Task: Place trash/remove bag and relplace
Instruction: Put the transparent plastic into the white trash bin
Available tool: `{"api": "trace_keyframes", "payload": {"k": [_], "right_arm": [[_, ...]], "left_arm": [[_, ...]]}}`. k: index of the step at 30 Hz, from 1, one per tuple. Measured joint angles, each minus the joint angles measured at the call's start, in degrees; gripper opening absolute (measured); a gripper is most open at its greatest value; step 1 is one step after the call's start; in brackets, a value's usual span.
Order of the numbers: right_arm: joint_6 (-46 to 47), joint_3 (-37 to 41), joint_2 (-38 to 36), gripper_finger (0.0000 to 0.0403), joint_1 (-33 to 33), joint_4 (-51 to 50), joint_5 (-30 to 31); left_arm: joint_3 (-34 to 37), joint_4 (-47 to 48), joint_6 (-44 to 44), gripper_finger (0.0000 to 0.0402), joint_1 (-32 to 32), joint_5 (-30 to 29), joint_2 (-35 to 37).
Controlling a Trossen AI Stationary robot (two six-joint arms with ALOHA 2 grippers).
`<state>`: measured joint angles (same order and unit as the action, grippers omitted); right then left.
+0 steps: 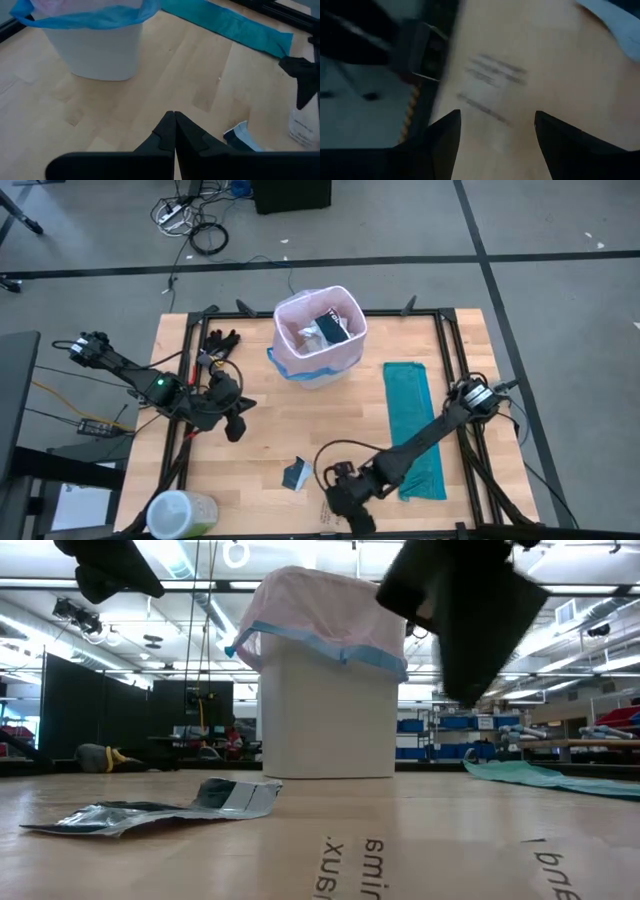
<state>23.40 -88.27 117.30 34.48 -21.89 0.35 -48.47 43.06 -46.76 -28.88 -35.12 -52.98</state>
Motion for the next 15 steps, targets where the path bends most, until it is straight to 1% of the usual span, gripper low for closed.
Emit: {"api": "trace_keyframes", "payload": {"k": [3, 4, 8, 11, 13, 15], "right_arm": [[2.16, 0.0, 1.47, 0.024, 0.37, 1.06, 3.68], [2.49, 0.0, 2.24, 0.024, 0.37, 1.71, 4.1], [3.54, -0.02, 6.04, 0.024, 1.06, 7.44, 3.83], [6.56, -0.2, 9.21, 0.0239, 1.75, 10.93, 2.73], [9.6, -0.25, 10.95, 0.0227, 2.2, 10.98, 2.64], [11.79, -0.34, 11.66, 0.0193, 2.58, 10.1, 3.18]], "left_arm": [[0.0, -0.1, -0.26, 0.0008, 0.02, -0.23, -0.38], [0.0, -0.14, -0.32, 0.0008, 0.02, -0.19, -0.56], [0.0, -1.24, -0.23, 0.0008, 0.01, -0.15, -1.21], [0.0, -1.82, -0.44, 0.0008, 0.02, -0.12, -1.61], [0.0, -2.08, -0.55, 0.0008, -0.01, 0.19, -1.61], [-0.04, -2.68, -0.63, 0.0008, 0.0, 0.29, -1.83]]}}
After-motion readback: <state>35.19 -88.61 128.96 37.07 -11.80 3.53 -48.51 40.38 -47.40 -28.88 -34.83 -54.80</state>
